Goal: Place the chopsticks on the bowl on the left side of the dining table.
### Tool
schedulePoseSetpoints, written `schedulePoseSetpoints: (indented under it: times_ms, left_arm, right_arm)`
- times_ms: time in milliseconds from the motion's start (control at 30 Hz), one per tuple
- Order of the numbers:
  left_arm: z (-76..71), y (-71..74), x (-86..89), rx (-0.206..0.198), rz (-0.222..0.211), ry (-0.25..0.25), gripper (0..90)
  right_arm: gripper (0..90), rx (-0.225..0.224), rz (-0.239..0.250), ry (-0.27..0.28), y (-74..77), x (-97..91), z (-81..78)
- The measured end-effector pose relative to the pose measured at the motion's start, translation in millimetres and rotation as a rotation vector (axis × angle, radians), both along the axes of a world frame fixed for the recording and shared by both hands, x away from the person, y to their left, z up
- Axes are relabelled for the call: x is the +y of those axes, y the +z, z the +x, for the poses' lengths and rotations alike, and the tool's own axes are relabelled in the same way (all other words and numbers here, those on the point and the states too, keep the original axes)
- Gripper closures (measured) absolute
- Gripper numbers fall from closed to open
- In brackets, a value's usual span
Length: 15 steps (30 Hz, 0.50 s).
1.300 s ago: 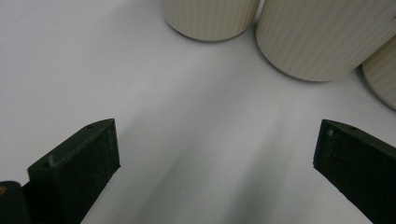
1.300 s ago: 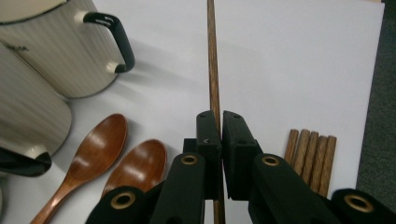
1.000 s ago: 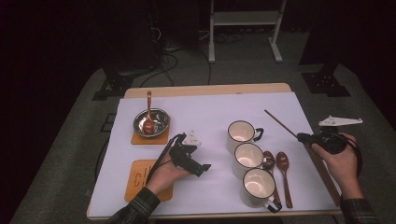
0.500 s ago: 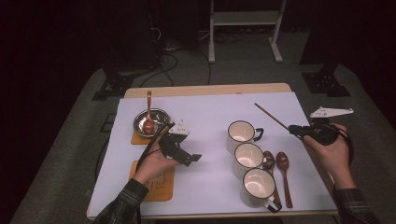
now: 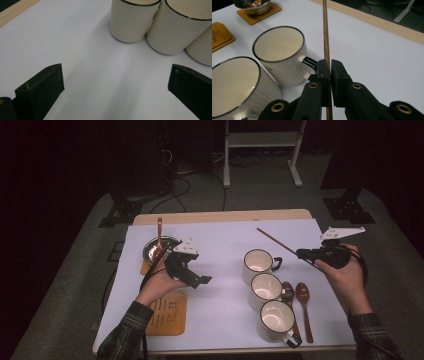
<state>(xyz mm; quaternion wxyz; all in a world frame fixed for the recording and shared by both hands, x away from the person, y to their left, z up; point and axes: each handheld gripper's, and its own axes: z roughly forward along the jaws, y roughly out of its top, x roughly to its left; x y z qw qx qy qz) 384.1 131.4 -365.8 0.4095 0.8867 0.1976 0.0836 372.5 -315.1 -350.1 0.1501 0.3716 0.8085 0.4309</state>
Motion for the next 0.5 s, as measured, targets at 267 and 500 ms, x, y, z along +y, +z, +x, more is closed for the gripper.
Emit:
schedulePoseSetpoints:
  times_ms: [267, 500]
  left_arm:
    - [-0.9, 3.8, -1.2, -0.012, -0.005, -0.023, 0.0]
    - [-5.7, 9.3, -1.0, -0.027, -0.012, -0.033, 0.0]
  right_arm:
    - [85.3, -0.004, -0.003, 0.08, 4.8, 22.8, 5.7]
    - [85.3, -0.009, -0.008, 0.174, 4.3, 45.0, 10.2]
